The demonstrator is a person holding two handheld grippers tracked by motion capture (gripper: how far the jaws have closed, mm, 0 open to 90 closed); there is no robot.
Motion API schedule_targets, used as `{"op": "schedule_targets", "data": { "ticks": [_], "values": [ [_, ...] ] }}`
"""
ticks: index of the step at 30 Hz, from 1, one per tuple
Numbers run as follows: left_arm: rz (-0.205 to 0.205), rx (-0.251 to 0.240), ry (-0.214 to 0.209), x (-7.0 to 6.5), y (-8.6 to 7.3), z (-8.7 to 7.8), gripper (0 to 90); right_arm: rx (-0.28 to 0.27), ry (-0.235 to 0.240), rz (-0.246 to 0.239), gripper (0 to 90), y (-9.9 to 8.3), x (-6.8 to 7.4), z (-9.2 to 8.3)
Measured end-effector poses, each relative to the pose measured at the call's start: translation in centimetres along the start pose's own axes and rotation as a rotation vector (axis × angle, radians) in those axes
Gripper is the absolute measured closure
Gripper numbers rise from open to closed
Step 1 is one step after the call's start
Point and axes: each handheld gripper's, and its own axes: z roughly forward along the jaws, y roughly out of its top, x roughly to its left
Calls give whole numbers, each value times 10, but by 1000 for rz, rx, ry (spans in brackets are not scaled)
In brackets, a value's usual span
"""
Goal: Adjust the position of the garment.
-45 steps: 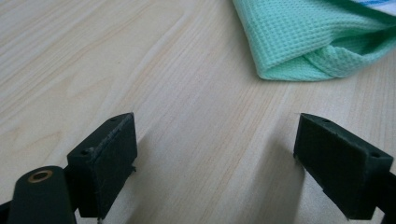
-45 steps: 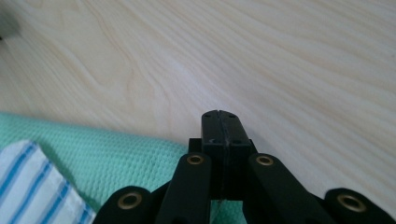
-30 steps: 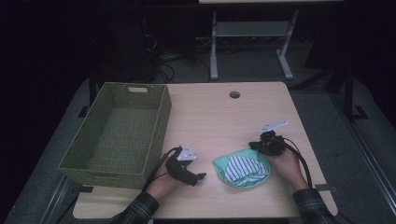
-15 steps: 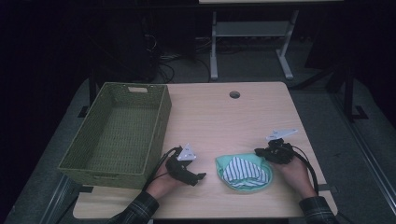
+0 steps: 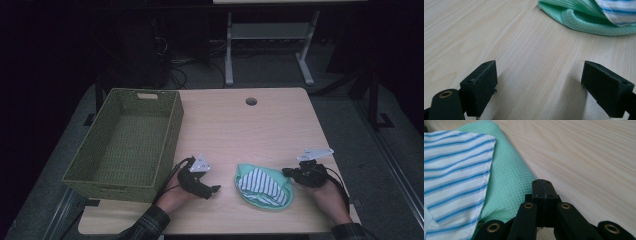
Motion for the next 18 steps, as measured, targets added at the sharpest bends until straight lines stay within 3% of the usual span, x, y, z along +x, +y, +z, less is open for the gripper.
{"op": "schedule_targets", "data": {
  "ticks": [5,10,18],
  "values": [
    [1,0,0,0,0,0,125,-35,6,-24,899,1,7,-7],
    [1,1,0,0,0,0,126,-73,67,-63,899,16,23,-3],
    [1,0,0,0,0,0,125,-38,138,-100,899,23,43,16]
  ]
}}
